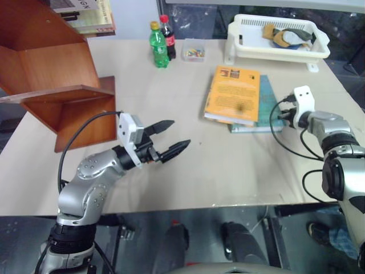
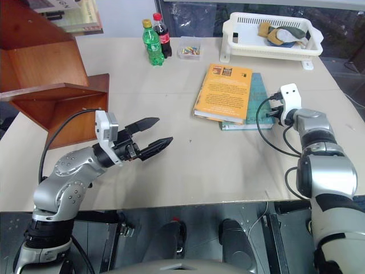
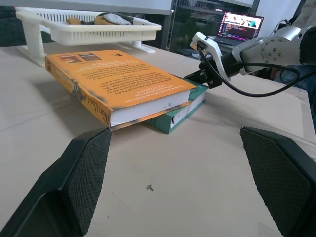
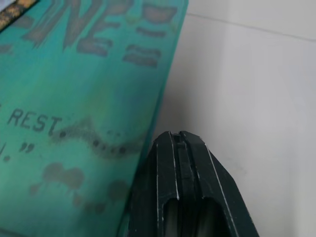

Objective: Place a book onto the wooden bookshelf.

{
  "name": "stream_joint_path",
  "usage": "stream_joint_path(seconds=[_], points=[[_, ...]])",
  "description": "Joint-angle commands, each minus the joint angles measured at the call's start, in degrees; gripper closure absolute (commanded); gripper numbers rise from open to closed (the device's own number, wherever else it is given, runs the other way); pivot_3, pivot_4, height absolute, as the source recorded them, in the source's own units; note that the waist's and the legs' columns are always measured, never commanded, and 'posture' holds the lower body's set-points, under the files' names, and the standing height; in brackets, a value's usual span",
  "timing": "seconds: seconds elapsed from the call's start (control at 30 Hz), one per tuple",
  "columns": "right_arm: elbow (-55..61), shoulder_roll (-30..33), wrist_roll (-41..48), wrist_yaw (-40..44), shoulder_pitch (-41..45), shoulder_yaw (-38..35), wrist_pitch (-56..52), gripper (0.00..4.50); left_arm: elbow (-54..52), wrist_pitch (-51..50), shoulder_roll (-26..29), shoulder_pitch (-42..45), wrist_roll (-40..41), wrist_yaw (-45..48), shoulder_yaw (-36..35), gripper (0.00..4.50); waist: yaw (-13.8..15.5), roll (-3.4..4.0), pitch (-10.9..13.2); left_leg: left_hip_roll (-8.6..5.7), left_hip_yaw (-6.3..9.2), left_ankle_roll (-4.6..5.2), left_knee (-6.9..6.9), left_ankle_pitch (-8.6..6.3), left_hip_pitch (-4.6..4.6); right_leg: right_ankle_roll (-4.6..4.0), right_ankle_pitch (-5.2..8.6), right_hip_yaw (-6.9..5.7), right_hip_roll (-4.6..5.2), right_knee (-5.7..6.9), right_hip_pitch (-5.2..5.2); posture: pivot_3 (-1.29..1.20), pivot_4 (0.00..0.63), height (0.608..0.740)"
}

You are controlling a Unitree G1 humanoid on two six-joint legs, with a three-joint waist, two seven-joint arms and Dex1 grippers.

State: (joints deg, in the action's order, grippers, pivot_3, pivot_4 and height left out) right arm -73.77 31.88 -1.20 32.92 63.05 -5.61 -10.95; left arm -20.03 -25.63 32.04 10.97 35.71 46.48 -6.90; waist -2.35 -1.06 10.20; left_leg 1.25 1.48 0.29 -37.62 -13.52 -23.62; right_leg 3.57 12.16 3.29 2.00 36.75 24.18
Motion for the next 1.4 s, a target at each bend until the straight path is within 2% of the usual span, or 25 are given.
stream_joint_path(seconds=[0.03,0.13,0.2,0.3,0.37,0.47,0.57,0.77,1.03,1.13,1.2,1.3,1.4], points=[[6.0,3.2,-1.4,-2.8,-2.5,0.7,2.5,4.47,-2.0,0.3,0.6,-0.6,1.0,-0.1,-1.8,0.00,0.1,0.00,0.0,0.00,0.00,0.00,0.00,0.00,0.00,0.00,0.00,0.00,0.00,0.00,0.00,0.00,0.150,0.740],[17.3,4.5,-0.5,-2.1,-8.9,0.2,-1.2,4.47,-1.9,0.5,0.5,-1.1,0.7,-0.2,-1.6,0.00,0.1,0.00,0.0,0.00,0.00,0.00,0.00,0.00,-0.03,0.00,0.00,-0.01,0.01,-0.02,0.00,0.00,0.150,0.740],[32.8,5.2,0.7,-1.6,-17.0,-0.4,-7.5,4.47,-1.7,0.5,0.5,-1.1,0.6,0.0,-1.5,0.00,0.1,0.00,0.0,0.00,0.01,0.00,0.01,0.00,-0.03,0.00,0.00,-0.01,0.01,-0.04,0.00,0.00,0.150,0.740],[62.3,4.6,5.7,-1.8,-30.6,-3.8,-23.3,4.47,-0.4,0.8,0.7,-0.6,0.1,0.7,-1.0,0.00,0.3,0.07,0.0,0.01,0.10,0.00,0.03,0.00,-0.05,0.00,0.01,-0.08,0.01,0.04,0.04,0.00,0.150,0.740],[76.6,3.4,8.8,-2.8,-36.5,-5.4,-32.3,4.47,0.4,0.8,0.8,0.0,-0.1,1.1,-0.7,0.00,0.1,0.10,0.0,0.02,0.09,0.00,0.02,0.00,-0.07,0.00,0.01,-0.05,0.00,0.09,0.10,0.00,0.150,0.740],[91.8,1.8,12.8,-3.6,-42.4,-6.1,-41.5,4.47,1.5,0.9,1.0,1.0,-0.3,1.8,-0.5,0.00,0.0,0.10,0.0,0.02,0.06,0.01,0.00,0.00,-0.01,0.01,0.01,-0.02,-0.01,0.15,0.10,0.00,0.150,0.740],[100.9,-1.2,16.0,-5.3,-45.1,-6.2,-47.6,4.47,2.5,0.9,1.1,1.8,-0.5,2.5,-0.3,0.00,0.1,0.09,-0.1,0.04,0.10,0.01,-0.13,0.00,0.02,0.03,0.02,-0.03,-0.07,0.16,0.03,0.00,0.150,0.740],[103.1,-5.9,16.7,-8.6,-44.0,-0.4,-48.0,4.47,3.4,0.9,0.9,2.7,-0.9,3.3,0.3,0.00,0.1,0.08,-0.1,0.06,0.16,0.01,-0.49,0.00,-0.06,0.04,0.02,-0.11,-0.08,0.16,-0.07,0.00,0.150,0.740],[93.8,-15.2,13.9,-13.4,-36.7,9.0,-42.2,4.47,2.9,0.9,1.0,1.8,-1.0,3.2,-0.2,0.00,0.1,0.08,0.0,0.08,0.22,0.01,-0.52,0.00,-0.08,0.02,0.02,-0.17,-0.11,0.22,-0.05,0.00,0.150,0.740],[89.0,-20.9,13.4,-15.6,-34.9,11.4,-39.4,4.47,2.4,0.9,1.3,1.2,-1.0,2.6,-1.2,0.00,0.1,0.08,0.0,0.07,0.23,0.01,-0.52,0.00,-0.11,0.02,0.01,-0.19,-0.09,0.21,-0.05,0.00,0.150,0.740],[87.4,-22.5,12.8,-15.5,-34.9,12.9,-37.3,3.96,2.2,0.9,1.5,0.7,-1.0,2.4,-1.7,0.00,0.0,0.09,0.0,0.07,0.23,0.01,-0.51,0.00,-0.11,0.02,0.01,-0.19,-0.09,0.21,-0.03,0.00,0.150,0.740],[83.6,-23.8,11.3,-15.3,-34.2,15.2,-33.9,2.80,1.9,1.0,1.6,0.3,-0.9,2.2,-1.7,0.00,0.1,0.09,0.0,0.07,0.25,0.01,-0.51,0.00,-0.13,0.02,0.01,-0.20,-0.08,0.21,-0.03,0.00,0.150,0.740],[78.4,-24.9,9.7,-15.7,-32.8,16.1,-29.9,2.80,1.7,1.0,1.6,0.2,-0.8,2.0,-1.6,0.00,0.2,0.08,0.0,0.06,0.23,0.01,-0.52,0.00,-0.11,0.02,0.01,-0.21,-0.06,0.20,-0.04,0.00,0.150,0.740]])
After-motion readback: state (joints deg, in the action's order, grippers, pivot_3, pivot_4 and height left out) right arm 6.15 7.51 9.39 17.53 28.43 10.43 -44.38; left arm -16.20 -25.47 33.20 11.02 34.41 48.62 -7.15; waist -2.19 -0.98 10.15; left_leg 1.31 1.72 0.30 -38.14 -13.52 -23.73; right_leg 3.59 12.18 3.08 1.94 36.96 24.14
